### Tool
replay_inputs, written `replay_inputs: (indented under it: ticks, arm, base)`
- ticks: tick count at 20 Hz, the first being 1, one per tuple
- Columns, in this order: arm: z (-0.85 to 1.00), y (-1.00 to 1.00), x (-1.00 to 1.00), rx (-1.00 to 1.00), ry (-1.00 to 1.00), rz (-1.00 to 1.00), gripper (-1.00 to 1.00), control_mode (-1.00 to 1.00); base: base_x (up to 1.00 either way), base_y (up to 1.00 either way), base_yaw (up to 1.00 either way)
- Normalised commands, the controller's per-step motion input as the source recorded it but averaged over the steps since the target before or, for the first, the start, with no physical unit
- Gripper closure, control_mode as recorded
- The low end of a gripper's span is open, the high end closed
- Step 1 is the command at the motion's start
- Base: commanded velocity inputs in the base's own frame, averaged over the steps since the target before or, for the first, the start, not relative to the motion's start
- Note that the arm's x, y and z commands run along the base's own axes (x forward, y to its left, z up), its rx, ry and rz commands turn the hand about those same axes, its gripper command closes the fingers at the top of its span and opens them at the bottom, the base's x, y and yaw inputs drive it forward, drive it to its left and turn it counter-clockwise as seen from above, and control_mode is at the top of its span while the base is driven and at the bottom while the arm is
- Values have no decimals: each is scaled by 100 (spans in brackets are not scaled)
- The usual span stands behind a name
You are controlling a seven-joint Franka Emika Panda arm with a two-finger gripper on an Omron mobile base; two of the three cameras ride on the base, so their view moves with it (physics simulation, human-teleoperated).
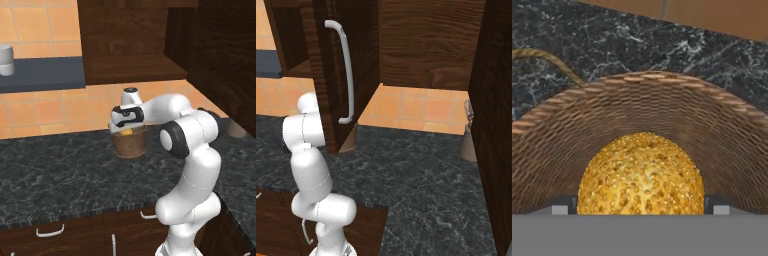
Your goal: Open the cabinet, pick up the bread from the cabinet and place it in the basket. Then move the basket to the dining counter.
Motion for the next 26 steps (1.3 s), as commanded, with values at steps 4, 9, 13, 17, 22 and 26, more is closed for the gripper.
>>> replay_inputs:
  ticks: [4,9,13,17,22,26]
  arm:
    - [-11,-9,0,1,0,5,100,-100]
    - [-7,0,-7,0,0,2,-100,-100]
    - [0,0,-24,0,-3,0,-100,-100]
    - [6,2,-36,0,-5,0,-100,-100]
    - [16,1,-32,0,-5,0,-100,-100]
    - [29,0,0,1,0,0,-100,-100]
  base:
    - [0,0,0]
    - [0,0,0]
    - [0,0,0]
    - [0,0,0]
    - [0,0,0]
    - [0,0,0]
